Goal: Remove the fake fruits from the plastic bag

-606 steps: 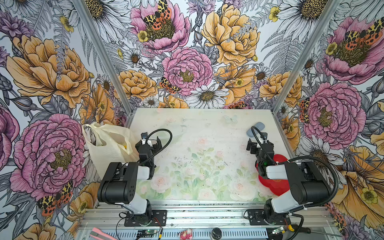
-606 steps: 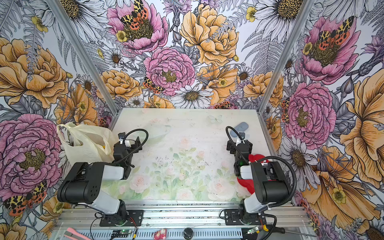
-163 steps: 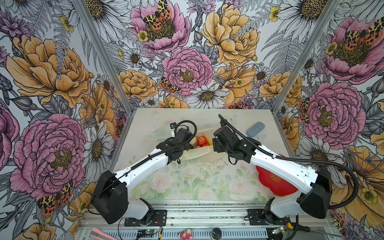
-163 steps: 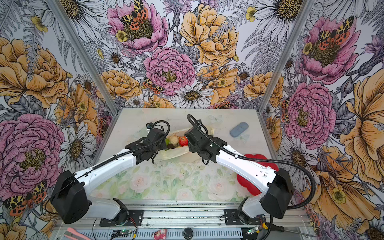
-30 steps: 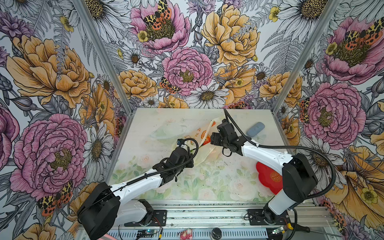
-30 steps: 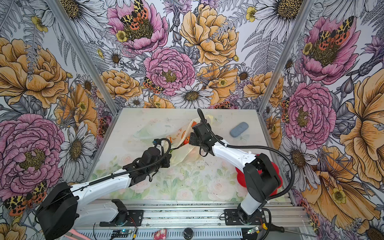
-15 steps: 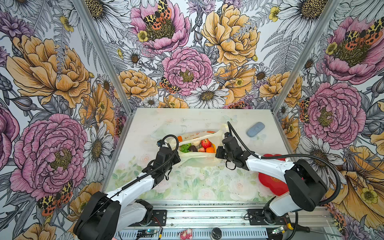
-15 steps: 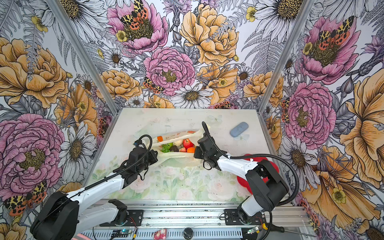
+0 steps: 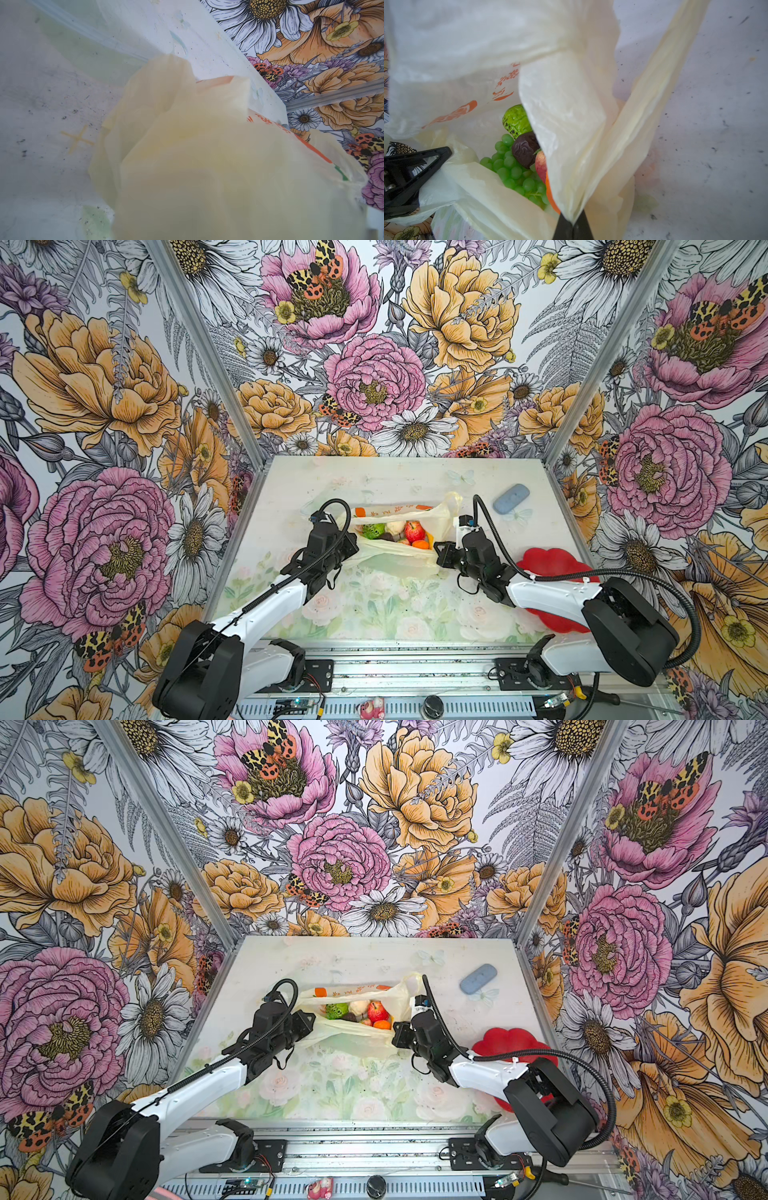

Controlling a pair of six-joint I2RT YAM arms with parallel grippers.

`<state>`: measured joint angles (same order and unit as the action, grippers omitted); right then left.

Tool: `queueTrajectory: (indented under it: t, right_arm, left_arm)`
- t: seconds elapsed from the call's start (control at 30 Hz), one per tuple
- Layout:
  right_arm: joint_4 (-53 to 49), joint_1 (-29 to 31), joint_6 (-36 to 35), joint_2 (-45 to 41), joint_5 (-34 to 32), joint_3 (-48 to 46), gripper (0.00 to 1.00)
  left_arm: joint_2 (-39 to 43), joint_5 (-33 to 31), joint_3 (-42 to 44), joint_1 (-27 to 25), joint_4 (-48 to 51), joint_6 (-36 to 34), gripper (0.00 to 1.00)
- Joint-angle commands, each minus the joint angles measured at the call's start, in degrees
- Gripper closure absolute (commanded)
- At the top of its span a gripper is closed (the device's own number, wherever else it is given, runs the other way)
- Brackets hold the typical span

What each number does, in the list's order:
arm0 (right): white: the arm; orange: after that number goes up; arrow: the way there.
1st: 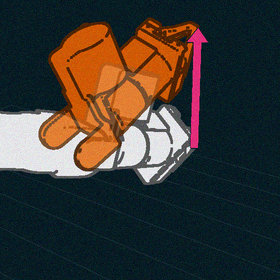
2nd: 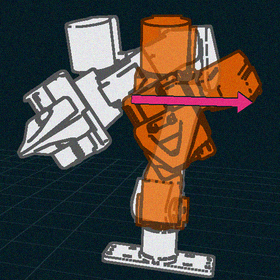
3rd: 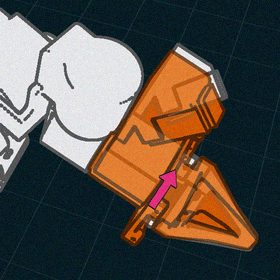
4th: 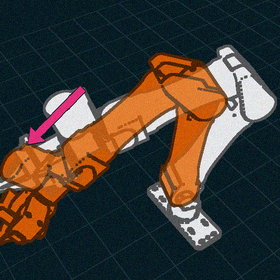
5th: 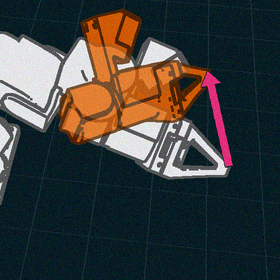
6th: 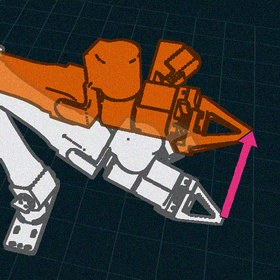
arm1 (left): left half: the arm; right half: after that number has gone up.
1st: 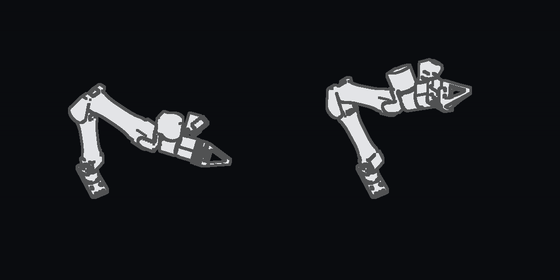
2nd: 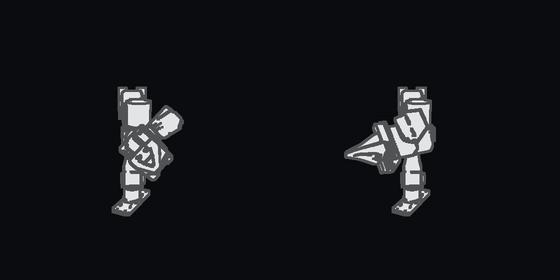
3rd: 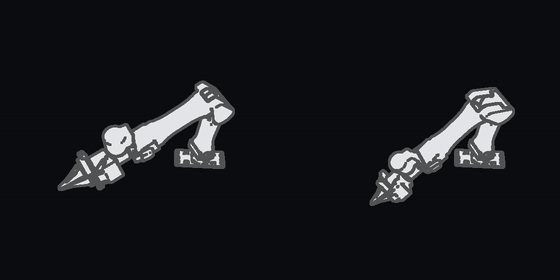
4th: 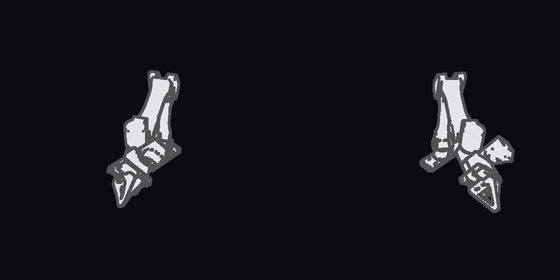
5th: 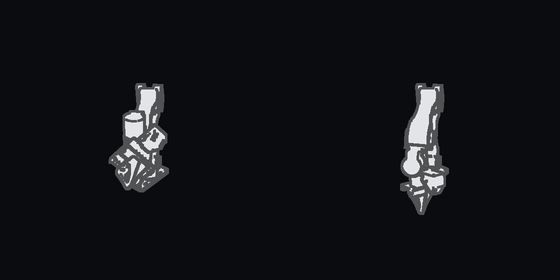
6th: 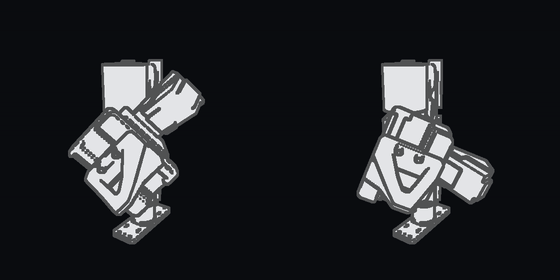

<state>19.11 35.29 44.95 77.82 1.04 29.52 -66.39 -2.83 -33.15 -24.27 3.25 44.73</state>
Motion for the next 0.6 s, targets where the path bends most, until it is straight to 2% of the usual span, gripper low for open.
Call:
queueTrajectory:
  t: [0.0, 0.07, 0.17, 0.4, 0.57]
  right_arm:
    - [-1.83, 0.86, -2.04, -2.68, -3.17, 1.79, 1.00]
    - [-2.59, 1.64, -2.72, -3.26, -4.27, 2.06, 1.00]
    - [-3.31, 3.46, -4.03, -3.36, -6.25, 2.51, 1.00]
    - [-5.33, 8.58, -6.83, -1.23, -10.99, 4.54, 1.00]
    - [-7.42, 13.14, -8.29, 0.77, -14.10, 8.06, 1.00]
  left_arm:
    - [-0.18, -11.00, -4.18, -4.26, 12.03, -1.77, 0.60]
    - [-0.61, -13.20, -5.44, -6.39, 14.55, -0.70, 0.47]
    - [-1.18, -14.82, -7.14, -8.79, 16.75, 0.97, 0.37]
    - [-2.28, -15.38, -10.98, -10.59, 17.18, 3.50, 0.28]
    - [-6.65, -17.24, -14.56, -10.67, 19.94, 6.06, 0.21]
